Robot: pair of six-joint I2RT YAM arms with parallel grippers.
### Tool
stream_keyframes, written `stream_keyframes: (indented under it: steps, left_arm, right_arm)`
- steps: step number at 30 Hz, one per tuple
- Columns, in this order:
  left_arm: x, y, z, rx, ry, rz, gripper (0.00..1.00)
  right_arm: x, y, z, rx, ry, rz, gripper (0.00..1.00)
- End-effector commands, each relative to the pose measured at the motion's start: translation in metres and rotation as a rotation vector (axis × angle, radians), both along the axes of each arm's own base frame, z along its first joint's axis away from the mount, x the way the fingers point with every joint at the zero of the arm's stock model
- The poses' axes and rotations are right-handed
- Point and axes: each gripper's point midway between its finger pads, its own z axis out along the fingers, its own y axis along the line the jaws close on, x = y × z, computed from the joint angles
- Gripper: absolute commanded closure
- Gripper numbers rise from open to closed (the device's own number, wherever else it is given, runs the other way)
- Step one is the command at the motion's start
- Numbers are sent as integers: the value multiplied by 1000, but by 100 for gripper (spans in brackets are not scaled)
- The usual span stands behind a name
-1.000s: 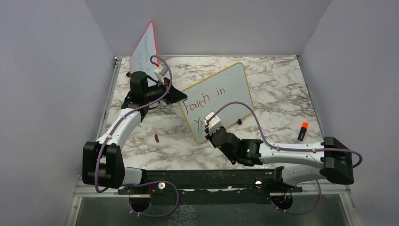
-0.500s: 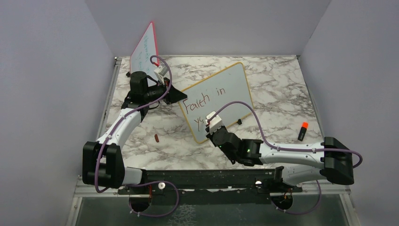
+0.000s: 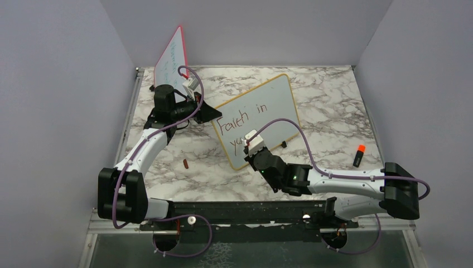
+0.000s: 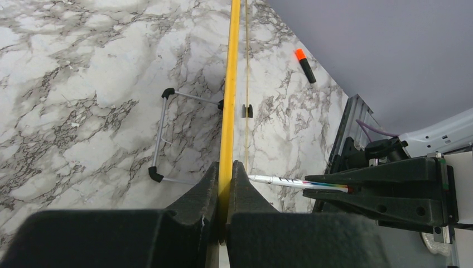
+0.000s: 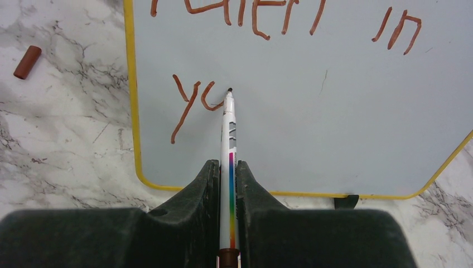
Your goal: Write a sentence on the whiteboard
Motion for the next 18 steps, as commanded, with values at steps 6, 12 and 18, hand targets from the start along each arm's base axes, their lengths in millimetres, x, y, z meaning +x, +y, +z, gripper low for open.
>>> stream_keyframes:
  steps: [6,12,18]
  left_arm:
    - [-4,-2,-28,48,70,4,100]
    - [-4,-2,-28,49,71,4,100]
    - [-4,-2,-28,49,70,6,100]
  right_arm:
    - [5,13,13,51,-25,38,99]
    - [0,17,11,45,-6,82,99]
    - [-6,19,6,37,23,117,99]
